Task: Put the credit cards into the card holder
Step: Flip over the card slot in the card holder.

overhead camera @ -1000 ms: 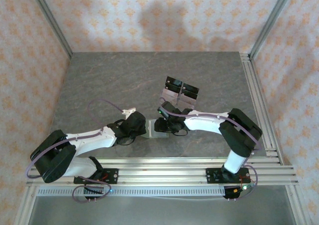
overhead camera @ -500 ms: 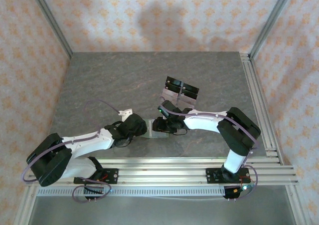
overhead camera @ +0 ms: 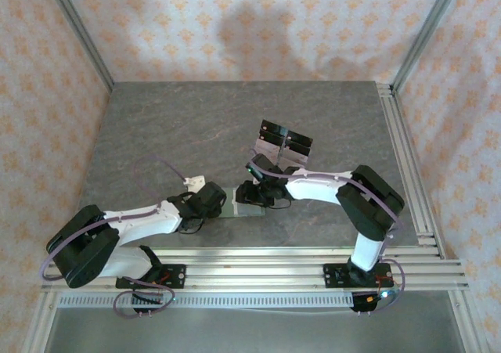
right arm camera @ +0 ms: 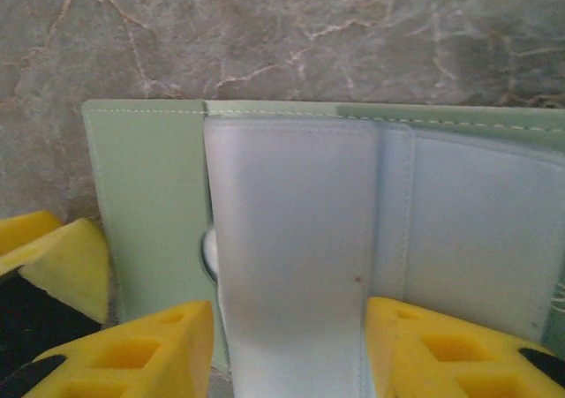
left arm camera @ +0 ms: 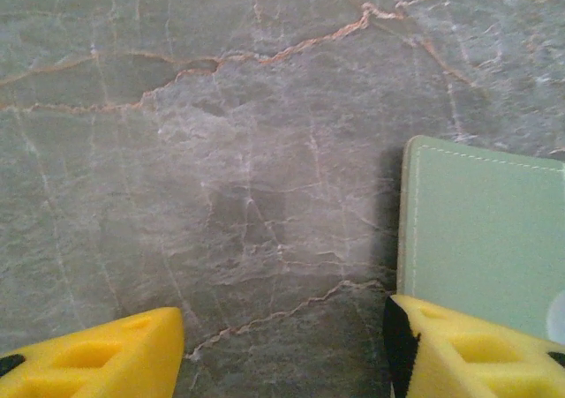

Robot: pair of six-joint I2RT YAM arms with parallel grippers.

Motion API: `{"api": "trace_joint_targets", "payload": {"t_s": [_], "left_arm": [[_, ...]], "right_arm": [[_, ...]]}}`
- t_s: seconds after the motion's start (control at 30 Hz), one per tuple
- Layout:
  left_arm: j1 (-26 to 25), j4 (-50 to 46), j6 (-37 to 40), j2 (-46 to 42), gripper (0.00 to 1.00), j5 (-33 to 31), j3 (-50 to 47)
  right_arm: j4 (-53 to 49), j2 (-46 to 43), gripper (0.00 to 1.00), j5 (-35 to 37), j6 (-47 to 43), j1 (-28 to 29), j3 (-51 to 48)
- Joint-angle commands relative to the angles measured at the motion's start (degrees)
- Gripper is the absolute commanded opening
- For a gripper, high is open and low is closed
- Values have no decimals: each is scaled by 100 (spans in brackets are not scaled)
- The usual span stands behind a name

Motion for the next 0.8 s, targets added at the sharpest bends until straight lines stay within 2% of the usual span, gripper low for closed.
{"api": "trace_joint_targets", "payload": {"t_s": [0.0, 0.3, 0.77], "left_arm": [[-41, 117, -109, 13, 59, -112, -142], [-1, 91, -127, -493, 62, -101, -299], [429, -777, -505, -2409, 67, -401, -801]], "right_arm": [[-11, 170, 48, -173, 92, -2, 314], [-279, 499, 48, -291, 90, 148, 983], [-447, 1043, 47, -383, 233, 517, 1790]]}}
